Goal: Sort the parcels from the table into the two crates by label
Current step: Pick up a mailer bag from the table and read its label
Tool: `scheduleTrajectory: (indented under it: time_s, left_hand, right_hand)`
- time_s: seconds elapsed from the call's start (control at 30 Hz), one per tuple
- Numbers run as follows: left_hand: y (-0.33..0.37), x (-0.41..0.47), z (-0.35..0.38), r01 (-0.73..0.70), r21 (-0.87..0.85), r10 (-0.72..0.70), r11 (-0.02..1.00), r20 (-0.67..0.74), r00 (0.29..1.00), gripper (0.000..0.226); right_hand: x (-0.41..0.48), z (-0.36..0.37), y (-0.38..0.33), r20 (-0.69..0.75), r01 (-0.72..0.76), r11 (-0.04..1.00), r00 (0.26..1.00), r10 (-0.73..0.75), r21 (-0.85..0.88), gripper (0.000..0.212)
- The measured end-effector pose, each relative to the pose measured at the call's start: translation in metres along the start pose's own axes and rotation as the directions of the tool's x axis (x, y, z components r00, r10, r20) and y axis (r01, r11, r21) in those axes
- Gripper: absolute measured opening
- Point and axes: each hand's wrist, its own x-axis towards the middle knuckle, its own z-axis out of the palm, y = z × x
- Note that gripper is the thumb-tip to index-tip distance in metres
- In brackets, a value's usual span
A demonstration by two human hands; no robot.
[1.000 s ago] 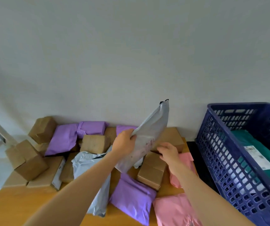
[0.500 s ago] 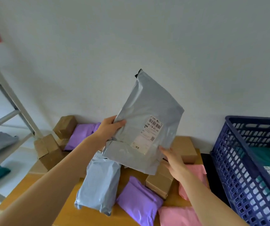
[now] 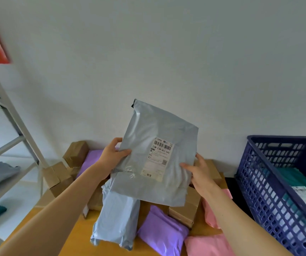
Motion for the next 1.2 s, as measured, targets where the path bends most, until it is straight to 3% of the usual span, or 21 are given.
scheduleTrajectory:
  time_s: [0.13,0.47,0.8,1.2]
  left_hand:
    - [-0.01,0.0,-0.009,-0.027,0.104,0.031,0.994,-0.038,0.999,0.031]
    - [-0.026,-0.017,-0.039,-0.105,0.117,0.108,0.988,-0.019,0.994,0.025]
    - [-0.052,-0.042,-0.019,-0.124,0.153,0.096,0.981,0.176,0.98,0.025]
    - [-0.037,-0.094,0.094,-0.207,0.082,0.156,0.975,0.411,0.898,0.023]
  right_hand:
    - [-0.014,0.008,-0.004,-0.046,0.049,0.992,0.997,-0.055,-0.117,0.075]
    - [-0.07,0.036,-0.005,-0.108,0.124,0.95,0.981,-0.161,-0.288,0.07]
    - [-0.154,0.016,0.007,-0.302,0.103,0.916,0.925,-0.231,-0.387,0.072]
    - [-0.253,-0.082,-0.02,-0.526,0.092,0.917,0.795,-0.302,-0.389,0.063]
